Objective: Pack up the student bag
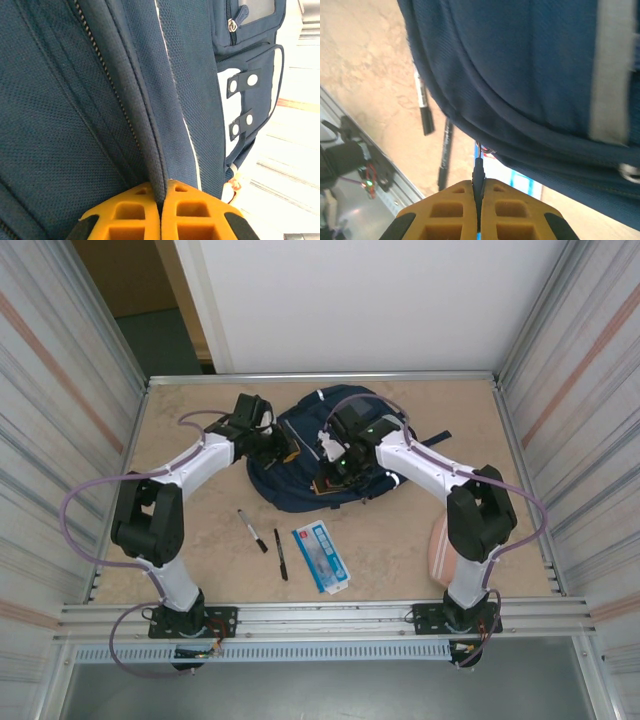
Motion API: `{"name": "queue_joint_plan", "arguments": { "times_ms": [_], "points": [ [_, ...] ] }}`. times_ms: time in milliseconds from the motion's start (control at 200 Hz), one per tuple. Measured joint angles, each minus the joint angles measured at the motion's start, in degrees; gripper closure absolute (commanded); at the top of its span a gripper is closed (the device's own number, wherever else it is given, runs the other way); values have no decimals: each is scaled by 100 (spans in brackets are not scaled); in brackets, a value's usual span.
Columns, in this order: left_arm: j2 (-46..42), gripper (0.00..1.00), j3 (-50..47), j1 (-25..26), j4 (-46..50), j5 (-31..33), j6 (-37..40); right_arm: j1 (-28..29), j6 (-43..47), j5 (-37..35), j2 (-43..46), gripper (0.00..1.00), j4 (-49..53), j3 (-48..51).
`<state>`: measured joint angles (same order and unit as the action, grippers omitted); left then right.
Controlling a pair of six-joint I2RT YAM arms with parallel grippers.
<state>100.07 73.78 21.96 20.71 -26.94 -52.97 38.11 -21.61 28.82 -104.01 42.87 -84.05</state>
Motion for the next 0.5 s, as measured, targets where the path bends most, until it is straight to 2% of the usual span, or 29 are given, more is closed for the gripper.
{"name": "queue_joint_plan", "arguments": {
  "times_ms": [185,381,501],
  "points": [
    [0,100,-68,326,-173,188,-245,-83,-374,284,138,98,-544,264],
    [15,100,-223,938,-625,466,-640,-804,-365,682,815,99,-404,929],
    [136,89,-223,1156,-955,435,-815,-1091,-315,684,1165,99,-175,1093]
  ]
}}
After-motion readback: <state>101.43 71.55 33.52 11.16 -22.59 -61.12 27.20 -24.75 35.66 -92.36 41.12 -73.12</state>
